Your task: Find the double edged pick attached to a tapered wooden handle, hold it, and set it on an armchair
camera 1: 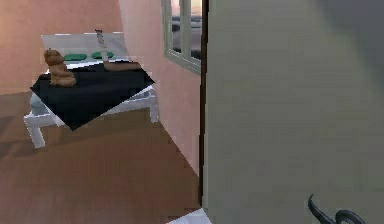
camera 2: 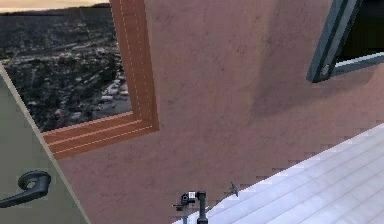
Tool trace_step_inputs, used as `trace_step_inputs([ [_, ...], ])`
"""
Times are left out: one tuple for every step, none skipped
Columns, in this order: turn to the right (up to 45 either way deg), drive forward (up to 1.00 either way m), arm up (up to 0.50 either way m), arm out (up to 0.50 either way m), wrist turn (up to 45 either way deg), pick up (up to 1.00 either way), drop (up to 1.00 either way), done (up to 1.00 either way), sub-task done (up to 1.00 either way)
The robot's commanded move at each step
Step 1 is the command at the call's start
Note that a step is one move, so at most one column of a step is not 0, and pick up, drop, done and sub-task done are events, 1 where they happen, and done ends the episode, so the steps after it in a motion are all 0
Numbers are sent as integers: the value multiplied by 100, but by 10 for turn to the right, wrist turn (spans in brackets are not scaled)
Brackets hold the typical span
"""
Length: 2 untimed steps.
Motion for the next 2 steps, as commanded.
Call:
trace_step_inputs([
  [0, 0, 0, 0, 450, 0, 0, 0, 0],
  [0, 0, 0, 0, 450, 0, 0, 0, 0],
])
